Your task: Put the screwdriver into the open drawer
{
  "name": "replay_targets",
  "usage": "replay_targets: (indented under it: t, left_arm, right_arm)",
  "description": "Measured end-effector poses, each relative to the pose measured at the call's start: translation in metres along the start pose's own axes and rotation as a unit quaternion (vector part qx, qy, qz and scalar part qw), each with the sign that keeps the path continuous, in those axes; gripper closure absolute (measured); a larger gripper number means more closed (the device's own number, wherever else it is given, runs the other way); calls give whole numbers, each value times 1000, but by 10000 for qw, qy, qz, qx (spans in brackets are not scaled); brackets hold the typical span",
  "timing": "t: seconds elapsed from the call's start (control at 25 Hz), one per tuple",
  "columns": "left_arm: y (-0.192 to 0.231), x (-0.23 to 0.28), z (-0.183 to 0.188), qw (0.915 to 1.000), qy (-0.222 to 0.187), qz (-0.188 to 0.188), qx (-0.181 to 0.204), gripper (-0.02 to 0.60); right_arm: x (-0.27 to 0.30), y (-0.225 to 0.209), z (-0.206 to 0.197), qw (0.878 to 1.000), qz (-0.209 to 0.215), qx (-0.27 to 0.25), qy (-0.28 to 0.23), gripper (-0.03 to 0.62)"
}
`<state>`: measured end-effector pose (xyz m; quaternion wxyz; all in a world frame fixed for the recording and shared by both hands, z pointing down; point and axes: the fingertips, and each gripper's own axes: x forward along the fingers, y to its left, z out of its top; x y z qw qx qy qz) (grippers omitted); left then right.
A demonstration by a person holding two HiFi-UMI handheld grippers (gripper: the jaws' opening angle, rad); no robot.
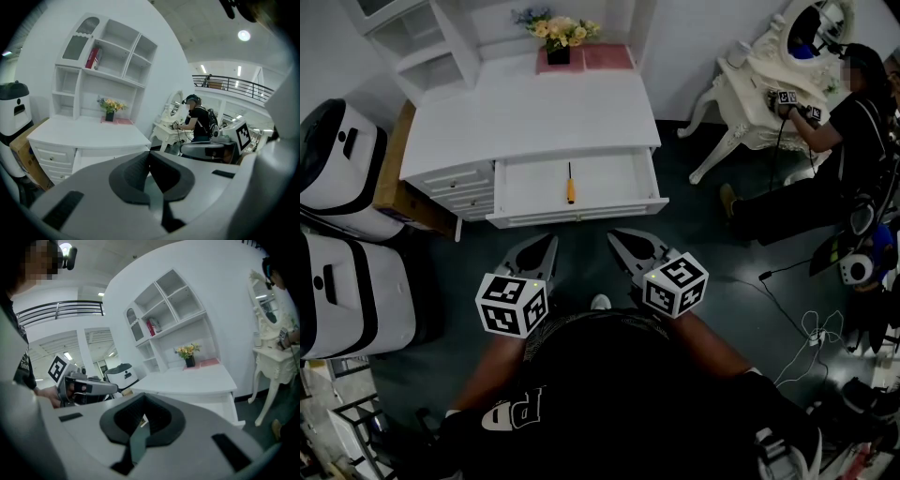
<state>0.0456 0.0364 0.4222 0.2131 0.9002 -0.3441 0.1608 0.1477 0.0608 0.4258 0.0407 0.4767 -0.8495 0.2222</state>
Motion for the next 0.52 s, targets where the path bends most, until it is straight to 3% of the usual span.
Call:
replay_targets:
  t: [0.52]
  left_arm:
    - [-8,2,-3,10000,0,20,11,571]
  right_arm:
    - [-6,-3,0,10000,38,-41,-10,585]
